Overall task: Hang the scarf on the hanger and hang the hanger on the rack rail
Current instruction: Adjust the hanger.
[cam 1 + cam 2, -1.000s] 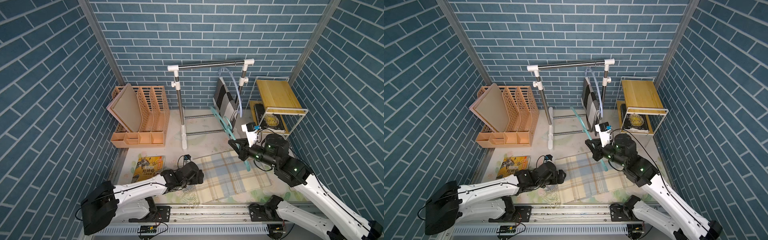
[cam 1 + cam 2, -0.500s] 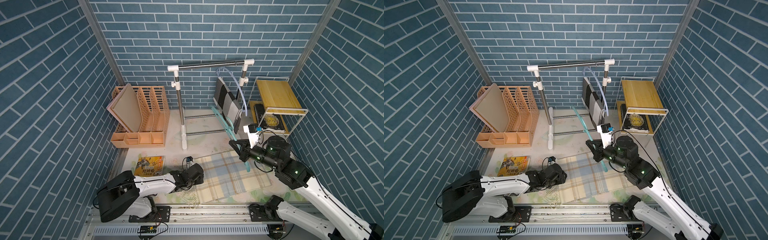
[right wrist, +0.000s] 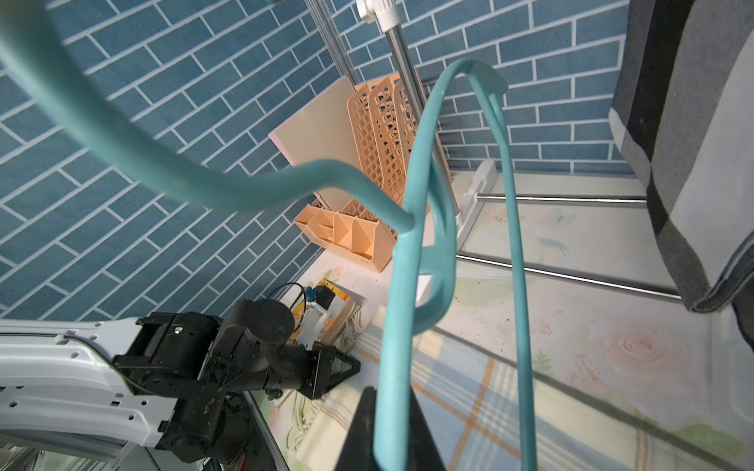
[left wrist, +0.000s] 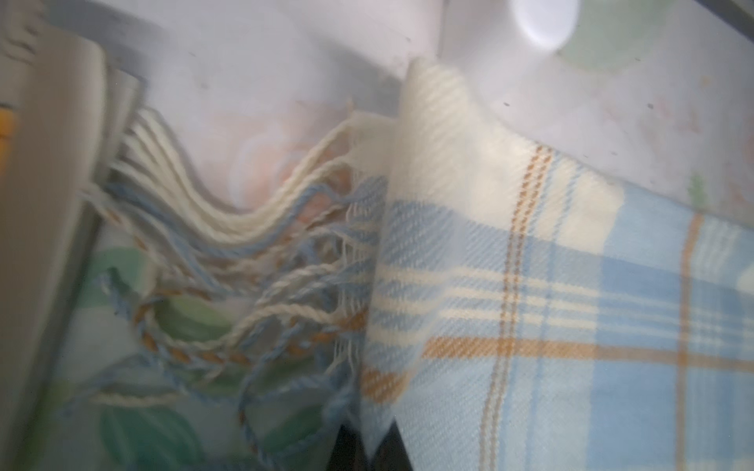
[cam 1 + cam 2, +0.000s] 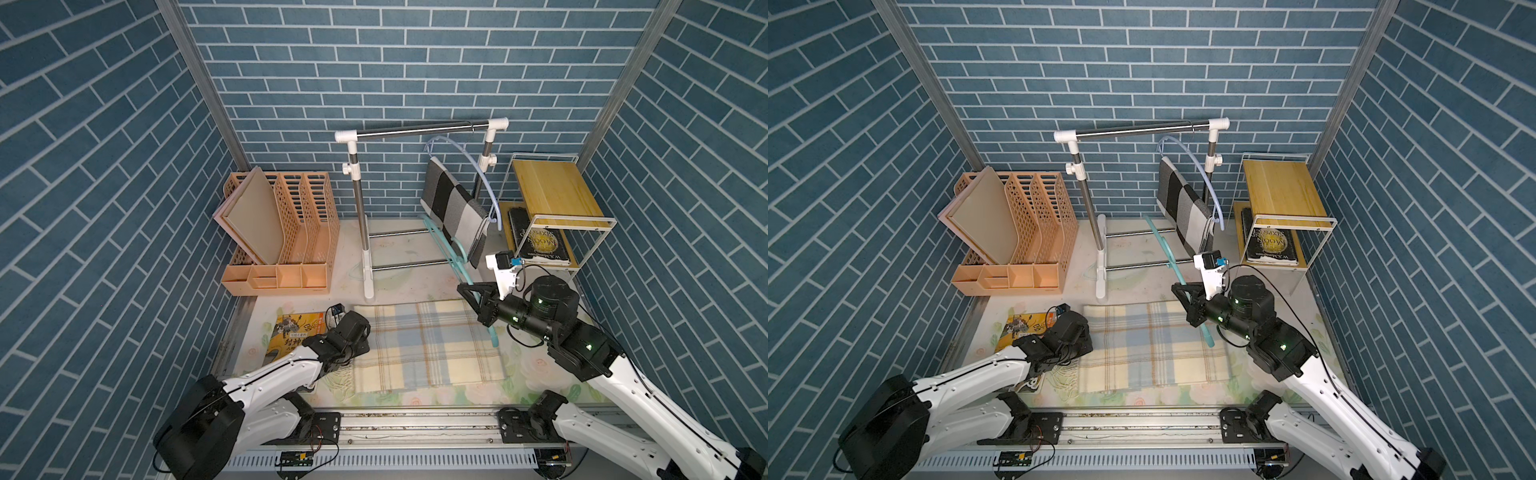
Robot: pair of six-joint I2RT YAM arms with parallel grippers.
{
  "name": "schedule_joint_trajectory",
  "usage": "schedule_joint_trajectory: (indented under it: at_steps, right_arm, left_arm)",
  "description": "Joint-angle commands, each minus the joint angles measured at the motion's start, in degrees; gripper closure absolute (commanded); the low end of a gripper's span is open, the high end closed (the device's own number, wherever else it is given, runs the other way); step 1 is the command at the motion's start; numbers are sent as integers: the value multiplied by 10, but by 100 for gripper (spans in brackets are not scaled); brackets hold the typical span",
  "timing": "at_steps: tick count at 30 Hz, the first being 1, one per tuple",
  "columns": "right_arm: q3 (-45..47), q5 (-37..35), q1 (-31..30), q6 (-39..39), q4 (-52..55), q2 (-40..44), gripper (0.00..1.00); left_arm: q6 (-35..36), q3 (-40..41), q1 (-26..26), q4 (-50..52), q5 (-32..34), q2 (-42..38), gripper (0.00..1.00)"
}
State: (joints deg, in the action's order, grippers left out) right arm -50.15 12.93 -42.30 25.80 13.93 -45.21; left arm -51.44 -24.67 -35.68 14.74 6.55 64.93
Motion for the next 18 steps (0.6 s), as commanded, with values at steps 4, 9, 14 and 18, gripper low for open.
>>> schedule_joint_trajectory:
  at_steps: [4,9,14,18]
  right_arm:
    - [58,-7,2,68,-66,23,100]
    - [90,-23,2,90,-79,42,100]
    - [111,-49,2,111,-84,63,100]
    - [174,-68,-1,158,-136,87,100]
  left_arm:
    - [90,-29,53,0,-36,69,100]
    - [86,-67,53,55,-3,50,5]
    - [78,-148,53,161,17,-60,0]
    - [62,-212,22,183,7,-120,0]
